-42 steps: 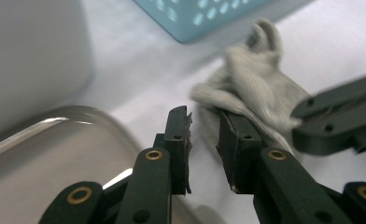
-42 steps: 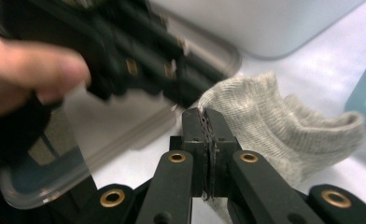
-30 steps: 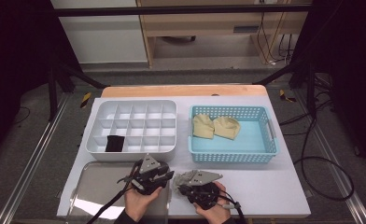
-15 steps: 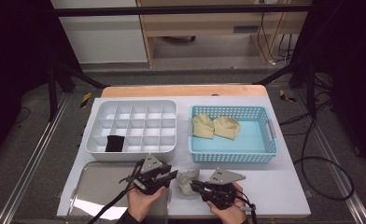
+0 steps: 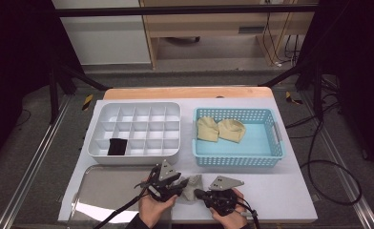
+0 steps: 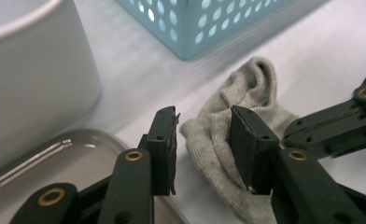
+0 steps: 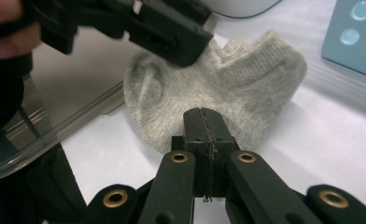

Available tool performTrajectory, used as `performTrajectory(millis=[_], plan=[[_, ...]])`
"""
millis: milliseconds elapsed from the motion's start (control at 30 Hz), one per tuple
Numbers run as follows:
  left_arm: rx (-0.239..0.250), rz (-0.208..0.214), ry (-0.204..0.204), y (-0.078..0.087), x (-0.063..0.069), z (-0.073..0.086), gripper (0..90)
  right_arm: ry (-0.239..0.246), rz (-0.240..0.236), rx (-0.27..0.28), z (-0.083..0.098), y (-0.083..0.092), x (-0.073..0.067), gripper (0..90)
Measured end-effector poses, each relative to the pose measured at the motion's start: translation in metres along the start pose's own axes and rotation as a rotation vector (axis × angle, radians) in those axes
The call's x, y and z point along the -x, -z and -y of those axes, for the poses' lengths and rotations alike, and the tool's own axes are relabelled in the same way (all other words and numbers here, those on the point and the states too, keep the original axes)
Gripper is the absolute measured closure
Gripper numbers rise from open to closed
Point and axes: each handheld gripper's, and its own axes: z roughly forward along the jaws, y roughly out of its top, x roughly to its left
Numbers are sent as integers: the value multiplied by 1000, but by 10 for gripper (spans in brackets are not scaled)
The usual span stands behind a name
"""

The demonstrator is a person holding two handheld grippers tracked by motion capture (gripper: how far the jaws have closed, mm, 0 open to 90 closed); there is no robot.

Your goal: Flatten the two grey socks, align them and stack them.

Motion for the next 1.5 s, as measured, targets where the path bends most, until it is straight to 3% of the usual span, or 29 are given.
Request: performTrajectory(millis=[133,267,433,567,700,867,1033,1200,1400,1500], plan=[[-14,-8,0,-3,-1,2,616,-3,-6,22,-6,4,1,900],[-20,-11,-1,-5,-2,3,617,-12,23,67,-20,3,7,900],[-25,-13,-5,-6,-2,3,618,-48,63,21,-24,-13,16,900],[-17,-5,5,-6,-4,2,615,-71,49,7,-23,-16,20,900],[3,2,7,-1,-4,0,605,-76,28,56,-25,-6,21,875],[39,15,3,11,-1,-2,582,-96,31,102,-22,18,22,793],[12,11,0,7,1,0,561,-133,34,84,-7,27,23,695],[-16,14,-2,0,2,4,557,-141,22,44,0,17,19,626],[-30,15,-7,-6,3,7,557,-139,44,-13,4,8,16,627],[-32,15,-2,-8,3,7,558,-154,45,-12,4,8,15,648]])
